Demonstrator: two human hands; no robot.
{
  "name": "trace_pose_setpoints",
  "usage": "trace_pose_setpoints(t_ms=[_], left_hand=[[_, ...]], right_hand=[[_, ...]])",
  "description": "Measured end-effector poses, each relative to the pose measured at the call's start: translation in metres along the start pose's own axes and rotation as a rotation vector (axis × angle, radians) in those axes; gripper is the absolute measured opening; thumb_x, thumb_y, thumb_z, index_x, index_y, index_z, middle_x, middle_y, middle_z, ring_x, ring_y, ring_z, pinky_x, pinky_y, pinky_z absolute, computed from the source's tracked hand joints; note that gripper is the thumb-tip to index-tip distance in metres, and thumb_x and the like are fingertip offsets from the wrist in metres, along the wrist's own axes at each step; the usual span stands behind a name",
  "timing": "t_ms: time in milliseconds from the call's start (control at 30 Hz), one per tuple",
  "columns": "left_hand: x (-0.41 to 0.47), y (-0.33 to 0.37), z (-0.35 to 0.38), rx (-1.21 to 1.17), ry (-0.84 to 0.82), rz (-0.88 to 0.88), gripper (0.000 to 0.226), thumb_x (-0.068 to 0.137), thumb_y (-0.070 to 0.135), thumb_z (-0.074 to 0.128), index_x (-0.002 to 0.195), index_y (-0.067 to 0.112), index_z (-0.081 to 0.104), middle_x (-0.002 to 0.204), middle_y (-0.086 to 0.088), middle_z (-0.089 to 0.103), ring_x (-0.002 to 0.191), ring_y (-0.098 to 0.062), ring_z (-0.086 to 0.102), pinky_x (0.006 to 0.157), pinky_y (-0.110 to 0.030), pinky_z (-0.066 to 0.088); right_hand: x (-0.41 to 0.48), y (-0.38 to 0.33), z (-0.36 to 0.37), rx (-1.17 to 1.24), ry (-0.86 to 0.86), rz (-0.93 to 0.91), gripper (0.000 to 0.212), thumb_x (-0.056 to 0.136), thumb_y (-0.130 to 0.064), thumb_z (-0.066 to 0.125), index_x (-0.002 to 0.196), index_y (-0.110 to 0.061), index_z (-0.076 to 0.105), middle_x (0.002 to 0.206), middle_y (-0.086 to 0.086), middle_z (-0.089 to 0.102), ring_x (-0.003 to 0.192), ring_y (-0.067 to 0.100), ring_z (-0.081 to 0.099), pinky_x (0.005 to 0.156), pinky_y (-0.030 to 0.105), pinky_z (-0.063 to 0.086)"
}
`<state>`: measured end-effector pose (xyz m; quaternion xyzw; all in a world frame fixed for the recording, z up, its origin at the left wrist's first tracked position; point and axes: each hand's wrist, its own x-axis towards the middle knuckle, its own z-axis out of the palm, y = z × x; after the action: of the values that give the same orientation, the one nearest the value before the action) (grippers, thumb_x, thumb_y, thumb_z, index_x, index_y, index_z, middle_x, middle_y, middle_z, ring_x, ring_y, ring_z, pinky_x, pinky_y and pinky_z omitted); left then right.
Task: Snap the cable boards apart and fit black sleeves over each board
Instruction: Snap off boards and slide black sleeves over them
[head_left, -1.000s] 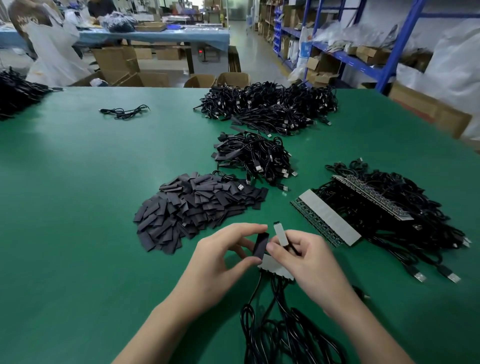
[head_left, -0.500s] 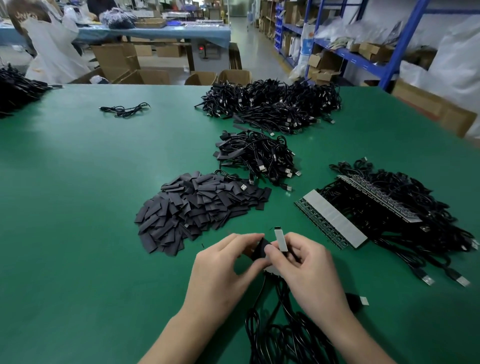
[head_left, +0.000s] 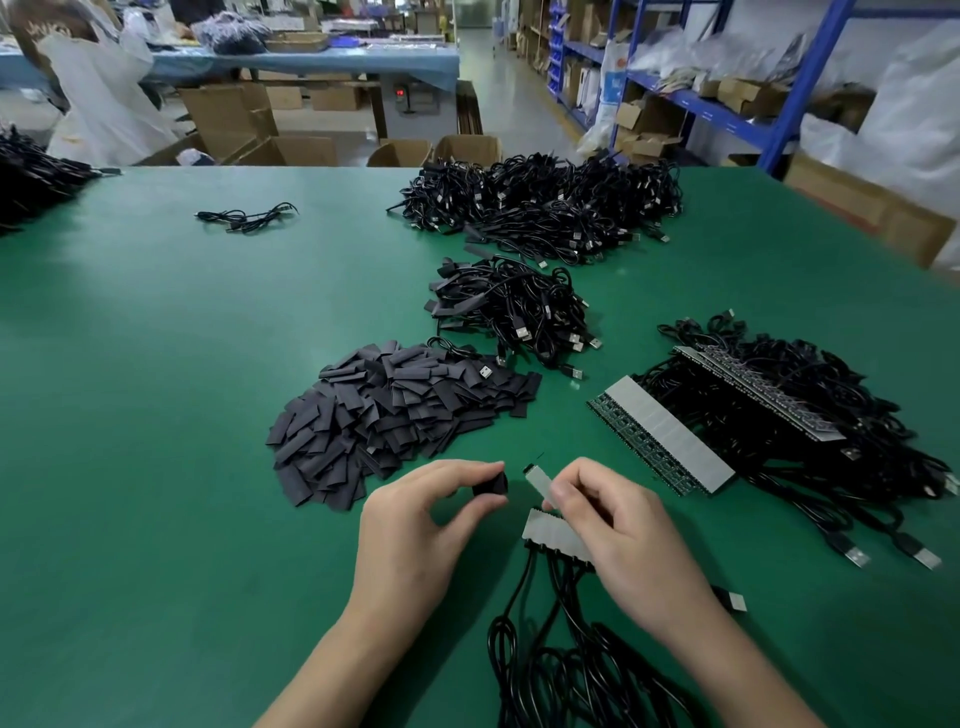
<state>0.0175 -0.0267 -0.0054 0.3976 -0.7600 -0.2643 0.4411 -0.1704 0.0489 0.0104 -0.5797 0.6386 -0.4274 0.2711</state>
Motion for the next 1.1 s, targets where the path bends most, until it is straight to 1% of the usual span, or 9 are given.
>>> trace_pose_setpoints(t_ms=[200, 300, 400, 533, 633, 733, 833, 967, 1100], left_hand=[[0.000, -0.001, 0.001, 0.004, -0.022, 0.026, 0.026, 0.077, 0.015, 0.088, 0.100, 0.025, 0.083, 0.103, 0.020, 0.076, 0.099, 0.005, 0.070, 0.092, -0.021, 0.056], [0.000, -0.002, 0.000, 0.014, -0.037, 0.033, 0.026, 0.077, 0.015, 0.088, 0.100, 0.025, 0.083, 0.103, 0.021, 0.076, 0.098, 0.004, 0.071, 0.091, -0.025, 0.058], [-0.001, -0.003, 0.001, 0.033, -0.046, 0.054, 0.025, 0.078, 0.017, 0.088, 0.101, 0.027, 0.083, 0.103, 0.022, 0.075, 0.097, 0.003, 0.071, 0.087, -0.030, 0.060], [-0.002, -0.003, 0.002, 0.153, -0.024, 0.159, 0.020, 0.081, 0.022, 0.087, 0.099, 0.029, 0.083, 0.102, 0.022, 0.075, 0.094, 0.004, 0.069, 0.079, -0.027, 0.060], [0.000, -0.004, 0.000, 0.255, -0.017, 0.287, 0.012, 0.087, 0.028, 0.081, 0.099, 0.028, 0.083, 0.100, 0.019, 0.075, 0.092, 0.000, 0.069, 0.076, -0.024, 0.057], [0.003, -0.007, -0.001, 0.305, -0.049, 0.371, 0.012, 0.090, 0.030, 0.077, 0.100, 0.027, 0.082, 0.099, 0.016, 0.075, 0.090, -0.005, 0.069, 0.074, -0.026, 0.058], [0.004, -0.009, -0.001, 0.328, -0.092, 0.385, 0.013, 0.090, 0.031, 0.076, 0.101, 0.028, 0.082, 0.098, 0.015, 0.074, 0.088, -0.007, 0.070, 0.071, -0.030, 0.059], [0.004, -0.012, -0.002, 0.347, -0.128, 0.387, 0.015, 0.088, 0.027, 0.082, 0.103, 0.028, 0.082, 0.097, 0.015, 0.074, 0.088, -0.009, 0.070, 0.071, -0.033, 0.059], [0.005, -0.013, -0.002, 0.356, -0.161, 0.382, 0.017, 0.090, 0.032, 0.074, 0.106, 0.031, 0.081, 0.098, 0.017, 0.072, 0.090, -0.006, 0.067, 0.076, -0.030, 0.057]], right_hand=[[-0.002, 0.001, 0.001, -0.124, -0.015, -0.055, 0.029, 0.103, -0.035, 0.053, 0.077, -0.023, 0.055, 0.062, -0.012, 0.051, 0.053, 0.007, 0.043, 0.052, 0.020, 0.032], [-0.002, 0.002, 0.001, -0.138, -0.022, -0.051, 0.030, 0.102, -0.033, 0.055, 0.076, -0.021, 0.055, 0.064, -0.009, 0.051, 0.055, 0.007, 0.043, 0.053, 0.022, 0.032], [-0.002, 0.001, 0.002, -0.157, -0.032, -0.041, 0.029, 0.102, -0.030, 0.057, 0.074, -0.023, 0.056, 0.065, -0.012, 0.052, 0.057, 0.008, 0.045, 0.053, 0.022, 0.033], [-0.002, 0.003, 0.003, -0.190, -0.043, -0.025, 0.031, 0.102, -0.032, 0.058, 0.072, -0.027, 0.055, 0.067, -0.013, 0.053, 0.057, 0.008, 0.046, 0.053, 0.022, 0.034], [-0.002, 0.005, 0.004, -0.213, -0.047, -0.005, 0.031, 0.102, -0.035, 0.057, 0.072, -0.025, 0.055, 0.064, -0.010, 0.051, 0.056, 0.008, 0.045, 0.054, 0.025, 0.033], [-0.002, 0.005, 0.004, -0.240, -0.054, 0.022, 0.032, 0.102, -0.038, 0.057, 0.074, -0.024, 0.056, 0.063, -0.006, 0.051, 0.056, 0.009, 0.044, 0.054, 0.027, 0.034], [-0.002, 0.005, 0.005, -0.266, -0.051, 0.044, 0.032, 0.102, -0.039, 0.057, 0.074, -0.022, 0.056, 0.062, -0.009, 0.050, 0.056, 0.009, 0.044, 0.052, 0.024, 0.031], [-0.003, 0.005, 0.006, -0.288, -0.041, 0.054, 0.033, 0.102, -0.038, 0.057, 0.074, -0.021, 0.055, 0.065, -0.014, 0.052, 0.057, 0.010, 0.045, 0.051, 0.024, 0.031], [-0.004, 0.003, 0.006, -0.307, -0.064, 0.049, 0.032, 0.102, -0.038, 0.056, 0.072, -0.026, 0.054, 0.066, -0.022, 0.054, 0.058, 0.008, 0.047, 0.054, 0.023, 0.036]])
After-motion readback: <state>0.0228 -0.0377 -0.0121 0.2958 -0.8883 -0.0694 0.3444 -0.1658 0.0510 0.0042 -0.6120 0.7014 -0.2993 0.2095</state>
